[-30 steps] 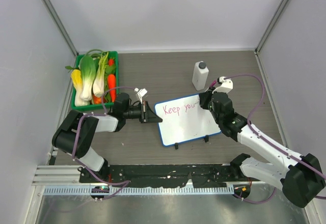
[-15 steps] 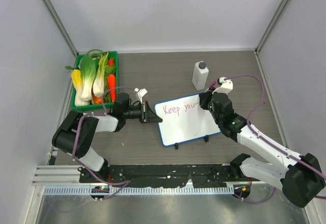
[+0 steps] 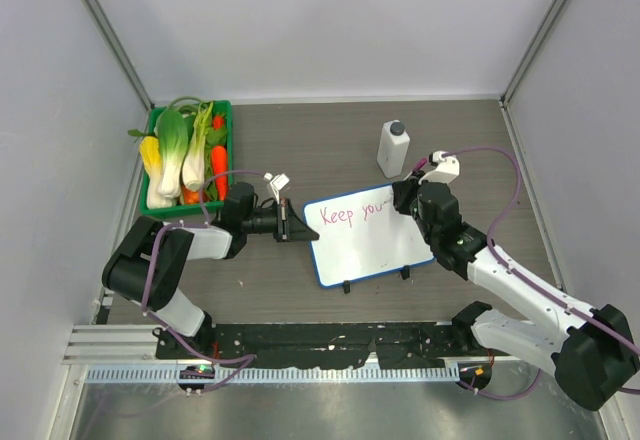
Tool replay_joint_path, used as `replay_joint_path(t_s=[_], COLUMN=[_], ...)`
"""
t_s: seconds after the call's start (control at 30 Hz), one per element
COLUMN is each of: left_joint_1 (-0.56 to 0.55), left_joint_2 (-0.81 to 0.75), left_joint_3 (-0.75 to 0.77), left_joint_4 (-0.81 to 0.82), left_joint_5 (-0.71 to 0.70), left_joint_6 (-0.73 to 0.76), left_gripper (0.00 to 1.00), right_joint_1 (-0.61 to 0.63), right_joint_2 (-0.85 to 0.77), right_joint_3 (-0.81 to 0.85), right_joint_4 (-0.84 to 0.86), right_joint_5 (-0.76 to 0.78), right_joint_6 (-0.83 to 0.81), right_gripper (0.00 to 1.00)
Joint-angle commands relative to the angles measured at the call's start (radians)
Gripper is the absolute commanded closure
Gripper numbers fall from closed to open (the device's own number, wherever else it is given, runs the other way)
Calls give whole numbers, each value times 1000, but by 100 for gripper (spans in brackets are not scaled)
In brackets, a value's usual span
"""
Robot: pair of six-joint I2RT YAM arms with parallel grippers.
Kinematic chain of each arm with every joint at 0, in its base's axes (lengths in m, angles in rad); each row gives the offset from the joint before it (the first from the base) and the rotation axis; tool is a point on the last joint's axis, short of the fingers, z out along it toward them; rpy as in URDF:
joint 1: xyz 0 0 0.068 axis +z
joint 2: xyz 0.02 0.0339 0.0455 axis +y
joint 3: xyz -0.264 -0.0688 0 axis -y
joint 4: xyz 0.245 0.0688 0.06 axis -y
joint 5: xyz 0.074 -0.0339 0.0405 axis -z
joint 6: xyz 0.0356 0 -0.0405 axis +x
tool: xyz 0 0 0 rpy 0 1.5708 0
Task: Write a sentence on the whiteboard
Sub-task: Write on the whiteboard with the whiteboard.
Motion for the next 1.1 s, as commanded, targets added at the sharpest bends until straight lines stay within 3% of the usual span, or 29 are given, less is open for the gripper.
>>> replay_joint_path(t_s=[0.0,1.07], left_joint_1=[-20,-20], left_joint_2=[22,22], left_joint_3=[5,3], left_joint_4=[-76,-76], left_joint_5=[-29,-30], left_joint_6=[28,28], left_gripper=[100,100], right_joint_1=[-3,-6], right_joint_2=[15,-46], right_joint_3=[33,-81], right_joint_4=[37,-12], right_joint_5=[29,6], right_joint_6=[-20,-3], right_gripper=[99,99])
